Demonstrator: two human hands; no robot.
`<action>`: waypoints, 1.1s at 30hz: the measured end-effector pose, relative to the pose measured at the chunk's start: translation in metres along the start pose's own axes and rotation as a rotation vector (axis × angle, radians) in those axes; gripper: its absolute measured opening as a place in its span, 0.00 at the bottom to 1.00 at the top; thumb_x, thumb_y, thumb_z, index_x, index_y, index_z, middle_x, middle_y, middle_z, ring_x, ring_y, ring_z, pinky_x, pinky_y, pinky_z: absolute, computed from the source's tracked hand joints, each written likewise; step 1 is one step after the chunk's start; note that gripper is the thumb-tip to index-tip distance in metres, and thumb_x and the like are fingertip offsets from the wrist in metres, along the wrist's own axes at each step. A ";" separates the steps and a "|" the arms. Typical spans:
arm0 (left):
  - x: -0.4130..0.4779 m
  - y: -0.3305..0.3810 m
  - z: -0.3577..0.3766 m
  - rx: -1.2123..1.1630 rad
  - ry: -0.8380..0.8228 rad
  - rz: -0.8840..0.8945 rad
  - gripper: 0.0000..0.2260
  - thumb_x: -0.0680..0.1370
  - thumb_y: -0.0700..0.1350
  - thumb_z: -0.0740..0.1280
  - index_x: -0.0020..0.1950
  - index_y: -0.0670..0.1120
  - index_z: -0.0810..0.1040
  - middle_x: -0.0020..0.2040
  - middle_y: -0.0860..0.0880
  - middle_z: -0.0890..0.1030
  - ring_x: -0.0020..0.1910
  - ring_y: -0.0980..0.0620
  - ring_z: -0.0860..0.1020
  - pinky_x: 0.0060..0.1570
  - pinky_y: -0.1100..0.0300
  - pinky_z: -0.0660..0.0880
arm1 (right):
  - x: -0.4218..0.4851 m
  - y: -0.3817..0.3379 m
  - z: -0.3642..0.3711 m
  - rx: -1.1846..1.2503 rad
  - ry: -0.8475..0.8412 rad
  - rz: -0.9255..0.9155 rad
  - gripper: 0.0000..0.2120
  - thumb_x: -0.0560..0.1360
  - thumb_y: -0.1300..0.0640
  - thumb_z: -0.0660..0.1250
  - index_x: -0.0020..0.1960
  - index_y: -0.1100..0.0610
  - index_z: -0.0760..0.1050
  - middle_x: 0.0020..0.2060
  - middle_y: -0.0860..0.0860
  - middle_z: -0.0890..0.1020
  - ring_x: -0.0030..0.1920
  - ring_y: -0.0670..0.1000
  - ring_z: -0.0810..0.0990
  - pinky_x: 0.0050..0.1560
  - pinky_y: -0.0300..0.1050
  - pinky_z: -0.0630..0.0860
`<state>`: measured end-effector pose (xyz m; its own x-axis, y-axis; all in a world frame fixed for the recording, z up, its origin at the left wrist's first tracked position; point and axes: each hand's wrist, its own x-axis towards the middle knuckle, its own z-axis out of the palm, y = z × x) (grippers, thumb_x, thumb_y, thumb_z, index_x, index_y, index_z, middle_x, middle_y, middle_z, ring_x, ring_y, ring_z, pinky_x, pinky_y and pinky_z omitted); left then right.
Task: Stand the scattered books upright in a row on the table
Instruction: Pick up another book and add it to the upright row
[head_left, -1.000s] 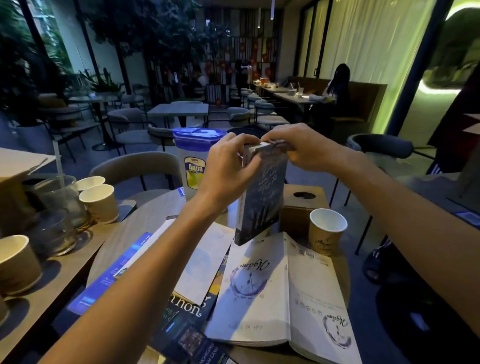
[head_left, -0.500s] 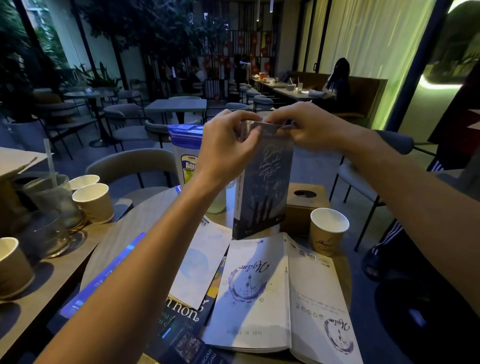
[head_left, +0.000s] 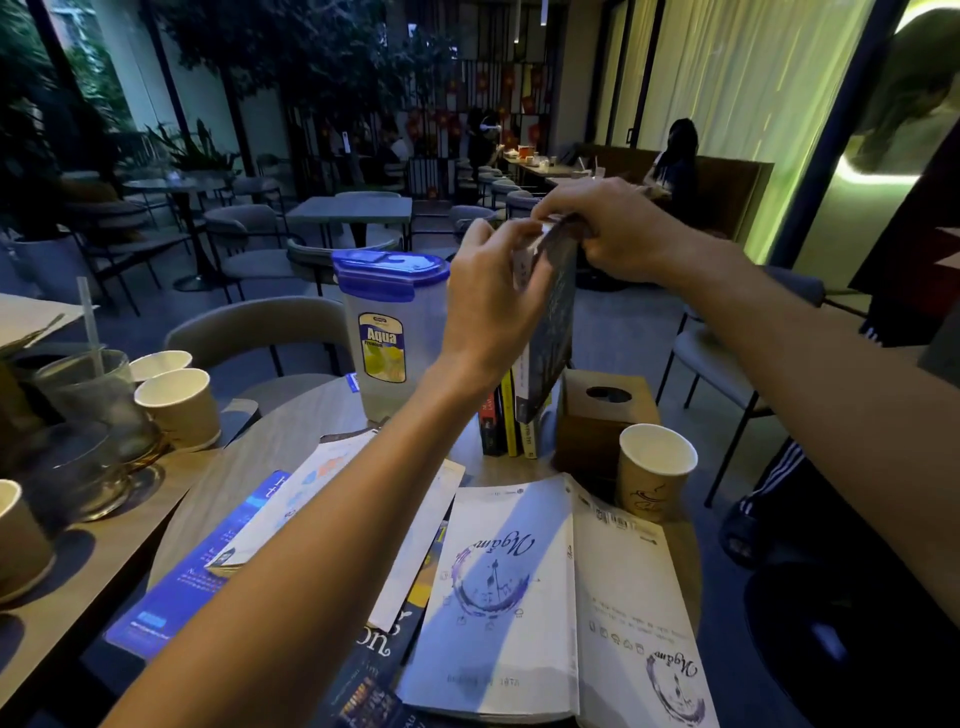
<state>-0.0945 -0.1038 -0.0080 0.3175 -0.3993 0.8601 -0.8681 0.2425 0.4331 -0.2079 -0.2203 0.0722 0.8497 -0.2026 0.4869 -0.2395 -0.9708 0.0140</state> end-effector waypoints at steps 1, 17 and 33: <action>-0.003 -0.001 0.004 0.001 -0.007 -0.002 0.13 0.77 0.46 0.70 0.61 0.45 0.79 0.48 0.51 0.71 0.40 0.61 0.71 0.42 0.71 0.73 | -0.001 0.002 0.005 -0.002 -0.001 -0.017 0.14 0.75 0.71 0.67 0.58 0.62 0.80 0.53 0.58 0.82 0.55 0.57 0.78 0.56 0.49 0.74; -0.050 -0.035 0.055 0.049 -0.186 -0.107 0.13 0.78 0.40 0.69 0.62 0.43 0.77 0.52 0.46 0.74 0.47 0.52 0.75 0.46 0.67 0.74 | -0.023 0.030 0.079 0.107 -0.128 0.044 0.16 0.73 0.75 0.65 0.56 0.60 0.81 0.51 0.55 0.82 0.53 0.54 0.81 0.54 0.53 0.79; -0.040 -0.063 0.021 0.575 -0.474 0.155 0.36 0.70 0.58 0.75 0.75 0.52 0.66 0.65 0.45 0.72 0.62 0.45 0.68 0.59 0.53 0.70 | -0.021 0.020 0.107 0.344 0.079 0.438 0.17 0.82 0.63 0.59 0.70 0.59 0.74 0.67 0.58 0.75 0.67 0.57 0.74 0.68 0.46 0.70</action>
<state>-0.0609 -0.1215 -0.0755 0.0909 -0.7668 0.6354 -0.9927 -0.1206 -0.0035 -0.1804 -0.2489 -0.0308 0.6641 -0.5991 0.4472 -0.3839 -0.7866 -0.4836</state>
